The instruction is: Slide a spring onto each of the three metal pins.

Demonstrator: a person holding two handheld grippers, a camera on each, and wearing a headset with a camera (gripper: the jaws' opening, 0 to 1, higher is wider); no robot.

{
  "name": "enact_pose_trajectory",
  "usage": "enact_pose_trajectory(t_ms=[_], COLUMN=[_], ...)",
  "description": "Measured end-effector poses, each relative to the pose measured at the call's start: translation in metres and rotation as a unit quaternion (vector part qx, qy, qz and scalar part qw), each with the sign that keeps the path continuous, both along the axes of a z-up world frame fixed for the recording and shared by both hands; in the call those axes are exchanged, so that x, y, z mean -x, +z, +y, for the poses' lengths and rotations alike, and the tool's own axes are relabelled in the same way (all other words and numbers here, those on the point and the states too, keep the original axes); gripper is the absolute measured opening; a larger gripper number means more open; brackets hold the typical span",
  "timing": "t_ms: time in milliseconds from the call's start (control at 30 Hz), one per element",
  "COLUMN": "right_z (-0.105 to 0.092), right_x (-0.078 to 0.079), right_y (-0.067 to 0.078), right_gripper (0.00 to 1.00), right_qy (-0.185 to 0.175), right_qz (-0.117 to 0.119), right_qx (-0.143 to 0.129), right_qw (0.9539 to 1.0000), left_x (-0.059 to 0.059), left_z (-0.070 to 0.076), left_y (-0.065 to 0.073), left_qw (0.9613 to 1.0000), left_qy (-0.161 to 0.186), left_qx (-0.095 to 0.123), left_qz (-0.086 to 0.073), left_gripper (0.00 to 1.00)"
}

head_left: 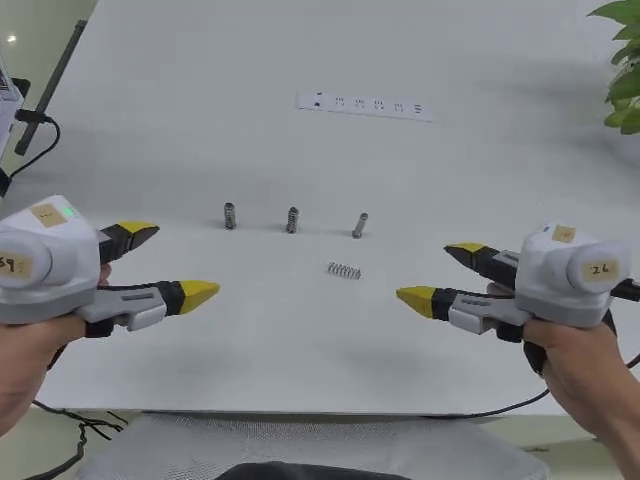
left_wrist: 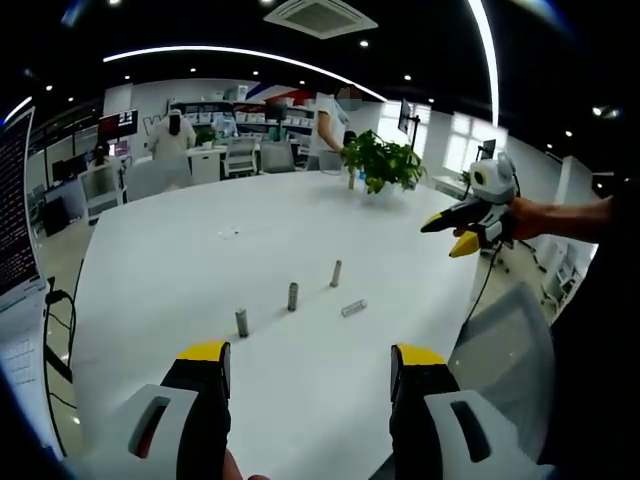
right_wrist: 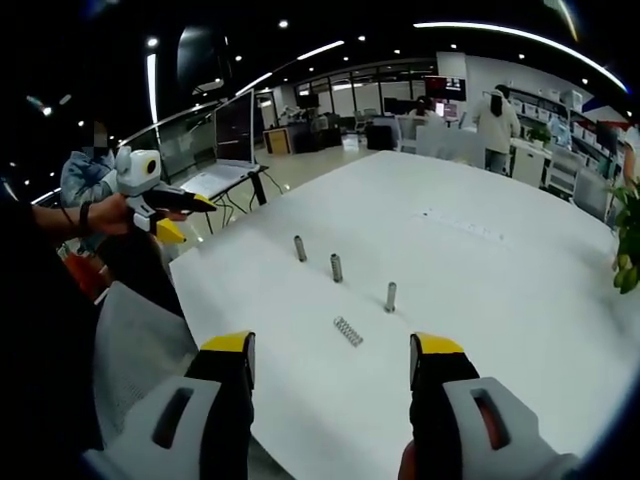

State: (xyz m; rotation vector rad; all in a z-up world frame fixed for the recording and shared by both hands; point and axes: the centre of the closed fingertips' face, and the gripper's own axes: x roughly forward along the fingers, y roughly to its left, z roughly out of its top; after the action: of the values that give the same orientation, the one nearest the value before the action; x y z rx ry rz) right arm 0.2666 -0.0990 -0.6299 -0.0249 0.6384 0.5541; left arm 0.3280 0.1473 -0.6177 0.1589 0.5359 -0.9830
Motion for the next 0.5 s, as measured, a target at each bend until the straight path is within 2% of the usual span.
enact_pose_trajectory(t_ms=[267, 500], right_z=[-0.001, -0.002], right_x=[0.008, 0.009], right_y=[-0.004, -0.004], right_gripper=[0.62, 0.63], right_qy=[-0.004, -0.009], right_qz=[0.008, 0.006], right_qx=[-0.002, -0.005], right_qw=[1.0, 0.9999], left_x=[-0.001, -0.001], left_z=[-0.017, -0.029], left_y=[0.001, -0.001], left_qw=[0.9998, 0.999], left_qy=[-0.022, -0.045], left_qx=[0.0, -0.006], left_qz=[-0.003, -0.003], left_gripper=[0.61, 0.61])
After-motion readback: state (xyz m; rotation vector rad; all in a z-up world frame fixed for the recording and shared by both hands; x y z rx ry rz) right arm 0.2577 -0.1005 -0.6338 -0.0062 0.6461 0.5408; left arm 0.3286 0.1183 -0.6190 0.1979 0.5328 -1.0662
